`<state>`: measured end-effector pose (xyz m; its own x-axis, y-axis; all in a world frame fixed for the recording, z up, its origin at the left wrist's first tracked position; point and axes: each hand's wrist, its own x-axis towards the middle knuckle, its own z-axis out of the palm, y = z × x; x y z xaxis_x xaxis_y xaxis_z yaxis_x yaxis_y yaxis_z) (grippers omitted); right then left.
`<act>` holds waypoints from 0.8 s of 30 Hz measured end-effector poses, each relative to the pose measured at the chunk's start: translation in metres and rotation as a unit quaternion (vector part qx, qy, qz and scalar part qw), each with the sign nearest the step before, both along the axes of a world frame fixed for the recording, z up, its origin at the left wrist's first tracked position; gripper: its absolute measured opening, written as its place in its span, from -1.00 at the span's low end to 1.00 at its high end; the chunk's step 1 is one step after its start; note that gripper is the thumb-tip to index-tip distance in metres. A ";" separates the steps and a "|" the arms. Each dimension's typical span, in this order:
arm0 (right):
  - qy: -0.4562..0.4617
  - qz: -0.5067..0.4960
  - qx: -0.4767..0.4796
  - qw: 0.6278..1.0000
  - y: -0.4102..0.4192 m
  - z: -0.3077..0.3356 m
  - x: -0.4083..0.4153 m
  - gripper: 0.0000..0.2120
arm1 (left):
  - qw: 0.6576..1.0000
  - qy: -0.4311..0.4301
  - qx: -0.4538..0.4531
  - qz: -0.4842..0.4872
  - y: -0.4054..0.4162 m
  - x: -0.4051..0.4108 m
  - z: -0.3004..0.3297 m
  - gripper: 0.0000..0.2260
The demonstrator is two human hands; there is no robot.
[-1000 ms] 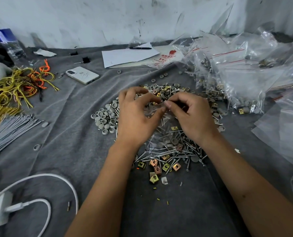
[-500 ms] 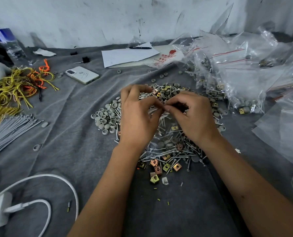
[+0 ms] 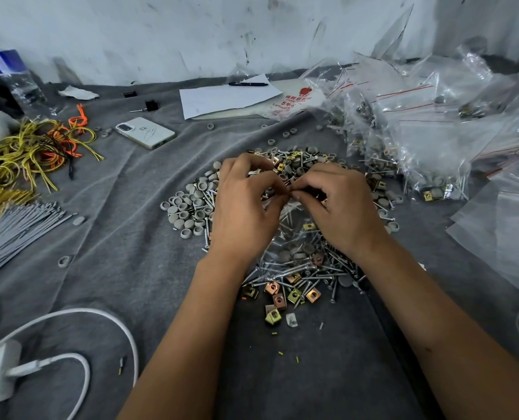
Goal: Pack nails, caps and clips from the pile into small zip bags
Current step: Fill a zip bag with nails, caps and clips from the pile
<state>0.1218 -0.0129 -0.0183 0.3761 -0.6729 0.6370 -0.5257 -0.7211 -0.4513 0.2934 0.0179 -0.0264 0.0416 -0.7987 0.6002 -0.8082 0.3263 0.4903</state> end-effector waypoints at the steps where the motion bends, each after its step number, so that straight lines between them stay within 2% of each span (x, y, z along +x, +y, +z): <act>1: 0.001 0.000 0.000 1.000 0.000 0.000 0.000 -0.93 | 1.000 -0.001 -0.001 -0.003 0.000 0.000 0.000 -0.91; 10: -0.001 0.009 0.007 1.000 -0.001 -0.001 0.002 -0.96 | 1.000 -0.007 0.005 -0.025 0.000 0.000 0.003 -0.94; 19: -0.004 -0.028 0.009 1.000 0.002 -0.002 0.007 -0.94 | 0.999 -0.006 0.016 -0.047 -0.003 0.004 0.004 -0.94; 24: -0.018 -0.030 0.036 0.999 0.001 -0.003 0.006 -0.98 | 0.998 -0.001 0.009 -0.061 -0.003 0.007 0.003 -0.97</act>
<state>0.1276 -0.0118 -0.0214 0.3109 -0.7380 0.5989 -0.5493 -0.6537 -0.5205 0.3001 0.0149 -0.0231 -0.0584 -0.8079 0.5864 -0.7636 0.4145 0.4950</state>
